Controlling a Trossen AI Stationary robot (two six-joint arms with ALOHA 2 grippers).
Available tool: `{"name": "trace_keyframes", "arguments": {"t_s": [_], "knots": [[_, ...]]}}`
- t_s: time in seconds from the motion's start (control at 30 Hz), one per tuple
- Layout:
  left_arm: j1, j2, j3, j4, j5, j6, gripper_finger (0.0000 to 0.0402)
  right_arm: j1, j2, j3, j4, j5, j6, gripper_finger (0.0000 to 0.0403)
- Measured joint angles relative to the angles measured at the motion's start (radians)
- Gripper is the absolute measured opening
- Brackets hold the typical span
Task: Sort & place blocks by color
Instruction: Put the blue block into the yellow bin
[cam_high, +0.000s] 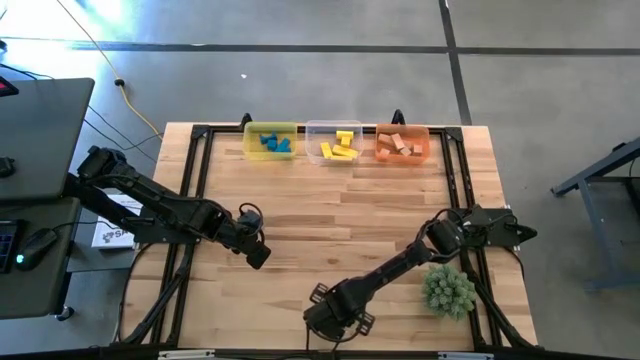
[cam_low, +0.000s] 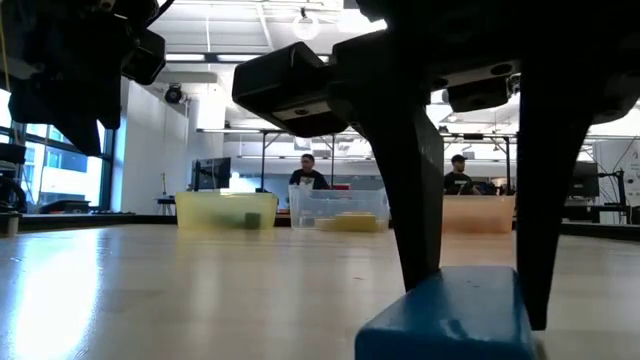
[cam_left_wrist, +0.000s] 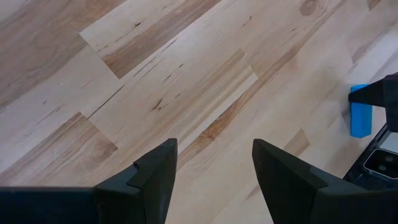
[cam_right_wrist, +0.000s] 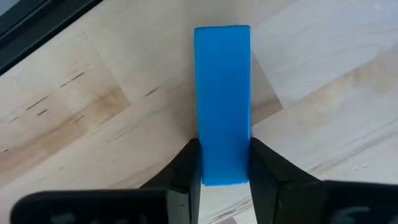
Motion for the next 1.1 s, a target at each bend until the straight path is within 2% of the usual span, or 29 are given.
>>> {"name": "trace_keyframes", "arguments": {"t_s": [0.33,0.53,0.8,1.1], "knots": [[0.013,0.000,0.000,-0.001,0.006,-0.031,0.0200,-0.057,-0.011,-0.002,-0.028,0.017,0.004,0.0073],[0.085,0.000,0.000,-0.001,0.060,0.045,0.0200,-0.100,-0.016,-0.004,-0.052,0.098,-0.003,0.0073],[0.261,0.000,0.000,-0.002,0.131,0.217,0.0200,-0.182,-0.025,-0.004,-0.082,0.096,-0.003,0.0073],[0.530,0.000,0.000,-0.001,0.214,0.450,0.0200,-0.289,-0.070,-0.004,-0.087,0.128,-0.030,0.0073]]}}
